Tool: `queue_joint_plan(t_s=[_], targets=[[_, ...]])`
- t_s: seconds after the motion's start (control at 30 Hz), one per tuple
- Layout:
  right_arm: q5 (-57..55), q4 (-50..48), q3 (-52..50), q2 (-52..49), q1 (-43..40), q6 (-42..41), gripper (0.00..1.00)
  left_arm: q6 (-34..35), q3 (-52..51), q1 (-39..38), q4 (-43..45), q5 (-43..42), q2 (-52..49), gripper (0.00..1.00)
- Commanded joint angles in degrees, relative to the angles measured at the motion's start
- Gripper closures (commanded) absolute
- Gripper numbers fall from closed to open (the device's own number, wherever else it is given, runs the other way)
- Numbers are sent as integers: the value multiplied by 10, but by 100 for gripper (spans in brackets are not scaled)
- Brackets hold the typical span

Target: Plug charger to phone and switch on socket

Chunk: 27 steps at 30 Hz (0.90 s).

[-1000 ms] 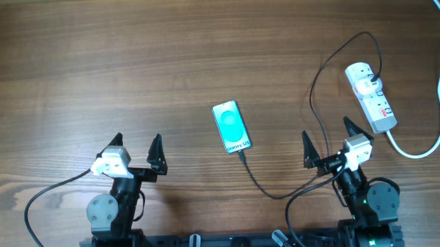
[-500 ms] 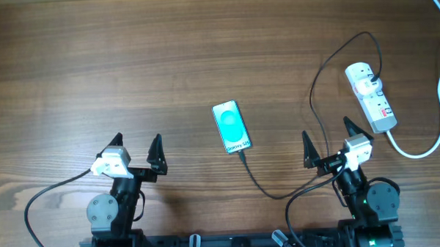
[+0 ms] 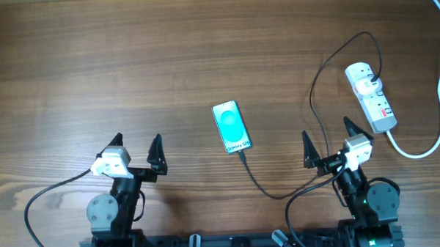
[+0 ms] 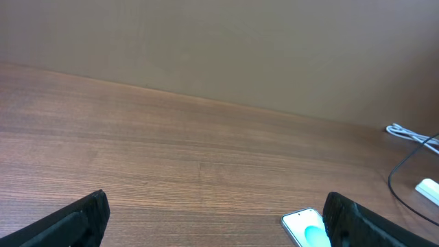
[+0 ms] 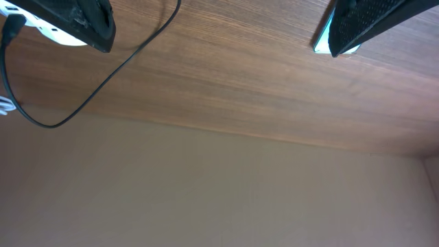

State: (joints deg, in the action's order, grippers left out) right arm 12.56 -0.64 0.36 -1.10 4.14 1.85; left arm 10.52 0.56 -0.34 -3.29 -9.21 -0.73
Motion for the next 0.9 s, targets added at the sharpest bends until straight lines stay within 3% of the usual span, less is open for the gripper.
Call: queue_joint_plan(t_s=[0.0, 0.87], targets=[[-9, -2, -1, 8, -2, 10, 0, -11, -2, -2, -4, 5, 5, 0], [-9, -2, -1, 8, -2, 10, 0, -11, -2, -2, -4, 5, 5, 0]])
